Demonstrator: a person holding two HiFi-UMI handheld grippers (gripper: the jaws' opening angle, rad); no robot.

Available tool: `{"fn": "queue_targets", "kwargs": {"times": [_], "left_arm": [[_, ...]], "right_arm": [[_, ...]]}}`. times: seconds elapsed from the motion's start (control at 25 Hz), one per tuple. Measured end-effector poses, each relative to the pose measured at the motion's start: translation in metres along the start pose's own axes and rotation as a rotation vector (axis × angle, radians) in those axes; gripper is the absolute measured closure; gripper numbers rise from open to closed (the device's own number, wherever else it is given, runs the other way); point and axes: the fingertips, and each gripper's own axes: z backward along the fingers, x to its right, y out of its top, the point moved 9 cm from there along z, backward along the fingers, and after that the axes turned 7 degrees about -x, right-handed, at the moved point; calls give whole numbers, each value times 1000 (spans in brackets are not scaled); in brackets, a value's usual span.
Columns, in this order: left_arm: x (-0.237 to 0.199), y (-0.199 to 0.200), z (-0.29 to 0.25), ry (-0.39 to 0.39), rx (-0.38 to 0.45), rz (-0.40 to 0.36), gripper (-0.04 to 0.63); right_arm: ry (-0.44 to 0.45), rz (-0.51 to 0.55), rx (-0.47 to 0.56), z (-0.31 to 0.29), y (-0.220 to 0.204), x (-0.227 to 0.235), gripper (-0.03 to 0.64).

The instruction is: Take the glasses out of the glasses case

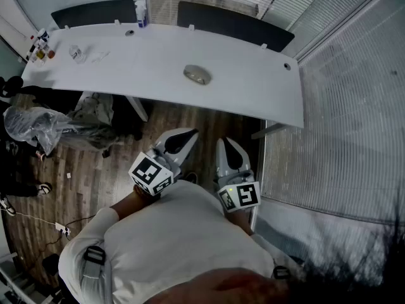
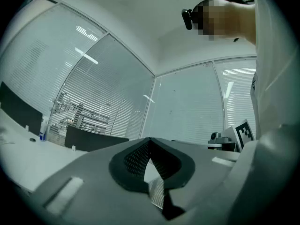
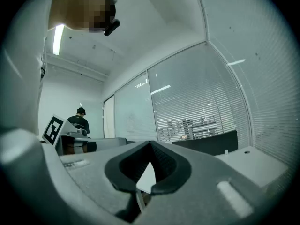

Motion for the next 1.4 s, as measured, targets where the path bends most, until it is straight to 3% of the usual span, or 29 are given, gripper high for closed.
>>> {"fn": "queue_targets", "kwargs": {"times": [0.76, 1.4], "left_arm": [[9, -1, -3, -9, -4, 6, 592], [31, -13, -50, -15, -36, 13, 592]], "right_arm": [[-9, -31, 39, 10, 3, 5, 615], [-40, -90, 27, 34, -3, 54, 615]]}}
